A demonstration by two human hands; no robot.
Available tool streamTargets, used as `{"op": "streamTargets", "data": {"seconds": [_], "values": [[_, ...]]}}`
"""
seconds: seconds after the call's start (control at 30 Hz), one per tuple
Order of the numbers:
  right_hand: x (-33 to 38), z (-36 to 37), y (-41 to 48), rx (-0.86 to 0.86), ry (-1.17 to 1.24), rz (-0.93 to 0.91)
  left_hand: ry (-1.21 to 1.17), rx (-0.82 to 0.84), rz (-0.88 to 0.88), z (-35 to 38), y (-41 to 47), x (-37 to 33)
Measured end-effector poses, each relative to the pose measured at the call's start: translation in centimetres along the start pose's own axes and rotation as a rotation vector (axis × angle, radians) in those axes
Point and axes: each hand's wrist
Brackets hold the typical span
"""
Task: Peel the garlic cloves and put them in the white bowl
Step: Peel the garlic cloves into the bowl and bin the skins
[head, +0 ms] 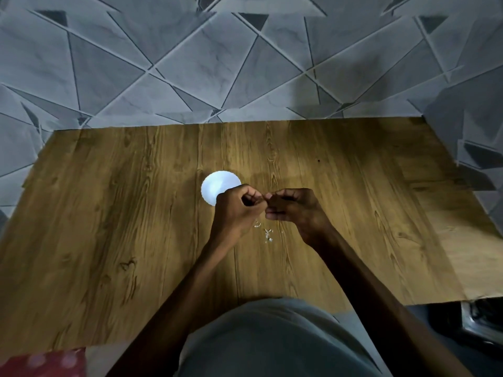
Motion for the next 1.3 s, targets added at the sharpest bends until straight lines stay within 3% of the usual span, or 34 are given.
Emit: {"op": "streamTargets", "data": {"seconds": [0.17, 0.87, 1.3], "values": [[-0.2, -0.1, 0.2, 0.016, -0.064, -0.021, -0.011, 0.024, -0.042, 0.0, 0.2, 0.5], [-0.2, -1.2, 1.3, 0.094, -0.083, -0.046, -0.550, 0.199, -0.450, 0.6, 1.2, 0.7], [-0.7, -1.8, 1.7, 0.103, 0.005, -0.001, -0.329, 0.131, -0.287, 1.7, 1.4, 2.1]]}}
Point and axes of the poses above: each hand's wrist, its own y-axis towards the middle knuckle, its own z-axis out of the palm, x = y × z, and after that the axes turned 2 degrees about -x, right-handed
